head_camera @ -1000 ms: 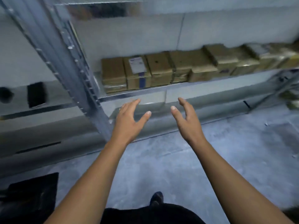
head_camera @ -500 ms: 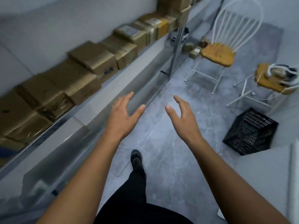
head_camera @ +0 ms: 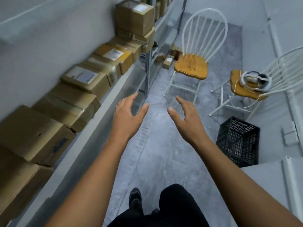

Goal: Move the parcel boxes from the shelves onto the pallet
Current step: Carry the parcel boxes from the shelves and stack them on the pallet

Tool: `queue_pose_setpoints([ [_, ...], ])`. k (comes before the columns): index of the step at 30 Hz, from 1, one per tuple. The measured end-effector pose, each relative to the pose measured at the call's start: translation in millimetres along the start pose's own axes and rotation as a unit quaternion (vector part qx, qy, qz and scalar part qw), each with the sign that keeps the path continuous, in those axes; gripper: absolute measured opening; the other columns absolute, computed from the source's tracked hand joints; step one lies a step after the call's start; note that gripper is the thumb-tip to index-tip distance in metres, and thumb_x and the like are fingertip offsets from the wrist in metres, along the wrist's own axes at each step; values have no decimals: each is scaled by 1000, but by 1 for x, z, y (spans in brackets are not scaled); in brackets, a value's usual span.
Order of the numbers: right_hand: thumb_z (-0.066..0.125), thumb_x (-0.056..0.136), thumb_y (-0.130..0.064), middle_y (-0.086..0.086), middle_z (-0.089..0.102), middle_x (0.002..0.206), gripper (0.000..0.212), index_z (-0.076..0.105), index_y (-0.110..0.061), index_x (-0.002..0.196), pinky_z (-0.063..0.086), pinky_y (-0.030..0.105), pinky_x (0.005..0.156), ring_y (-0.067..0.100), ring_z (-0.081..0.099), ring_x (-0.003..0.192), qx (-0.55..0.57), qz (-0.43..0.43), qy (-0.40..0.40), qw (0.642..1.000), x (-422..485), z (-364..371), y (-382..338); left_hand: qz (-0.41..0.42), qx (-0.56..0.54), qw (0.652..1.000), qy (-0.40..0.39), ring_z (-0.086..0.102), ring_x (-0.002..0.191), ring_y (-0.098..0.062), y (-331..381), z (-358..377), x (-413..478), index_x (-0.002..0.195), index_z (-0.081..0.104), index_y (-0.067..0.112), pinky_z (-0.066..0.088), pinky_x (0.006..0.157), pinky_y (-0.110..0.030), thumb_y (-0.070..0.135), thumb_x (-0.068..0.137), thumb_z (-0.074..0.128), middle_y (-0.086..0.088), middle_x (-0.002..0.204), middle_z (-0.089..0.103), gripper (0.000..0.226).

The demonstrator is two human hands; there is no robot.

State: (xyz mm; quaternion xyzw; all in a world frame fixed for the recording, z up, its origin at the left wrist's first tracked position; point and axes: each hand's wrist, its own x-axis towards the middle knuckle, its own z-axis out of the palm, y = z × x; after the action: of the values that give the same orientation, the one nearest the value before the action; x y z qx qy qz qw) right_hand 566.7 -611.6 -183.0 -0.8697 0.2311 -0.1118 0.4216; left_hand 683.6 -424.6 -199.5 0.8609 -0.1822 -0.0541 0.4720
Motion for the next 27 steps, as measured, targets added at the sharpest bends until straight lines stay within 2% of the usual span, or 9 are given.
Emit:
queue_pose_setpoints([
  [4,53,101,-62,-6,40,162,70,39,-30,161,28,34,120,14,32,153,18,15,2,1000,65,-13,17,10,10,1000,-11,41,146,-13,14,34,66,150,49,35,36,122,-47,74,88,53,8,153,50,74],
  [9,53,102,-63,-8,41,161,69,39,-29,160,29,31,118,11,35,150,40,18,-13,999,165,-27,56,-7,27,1000,10,44,141,-11,20,84,150,150,49,32,33,111,-27,70,91,55,8,151,49,70],
  [14,51,101,-67,-11,38,163,70,39,-32,160,27,32,118,9,31,152,59,-7,-51,997,273,-55,70,-33,21,998,56,43,138,-6,49,123,233,150,50,29,31,108,-24,56,98,62,10,150,47,60],
  [16,49,99,-69,-12,37,164,72,38,-34,161,26,32,118,7,30,152,71,-23,-66,995,316,-69,69,-45,2,995,91,41,132,1,66,132,267,150,48,31,30,106,-22,56,98,62,16,147,43,59],
  [19,46,97,-73,-10,37,165,75,37,-34,160,31,37,119,9,32,152,77,-40,-77,993,379,-80,57,-54,-13,989,134,41,136,-3,81,136,314,151,47,33,31,106,-23,54,100,61,8,155,43,57],
  [21,44,93,-76,-9,39,164,80,38,-33,160,32,33,115,6,35,148,85,-58,-84,991,414,-79,44,-64,-18,985,158,41,138,-4,82,134,339,151,45,40,32,103,-21,57,99,58,7,158,42,56],
  [24,48,98,-71,-10,39,163,74,38,-33,160,28,25,107,-5,32,137,95,-86,-107,986,465,-64,30,-88,-32,977,193,37,133,4,74,131,379,154,39,47,26,92,-9,63,97,54,10,161,39,61],
  [27,50,101,-66,-7,38,165,71,36,-31,161,32,31,115,4,35,146,103,-89,-116,984,518,-44,17,-104,-58,969,215,28,132,8,62,127,420,156,30,49,21,89,-5,65,96,55,12,165,33,67],
])
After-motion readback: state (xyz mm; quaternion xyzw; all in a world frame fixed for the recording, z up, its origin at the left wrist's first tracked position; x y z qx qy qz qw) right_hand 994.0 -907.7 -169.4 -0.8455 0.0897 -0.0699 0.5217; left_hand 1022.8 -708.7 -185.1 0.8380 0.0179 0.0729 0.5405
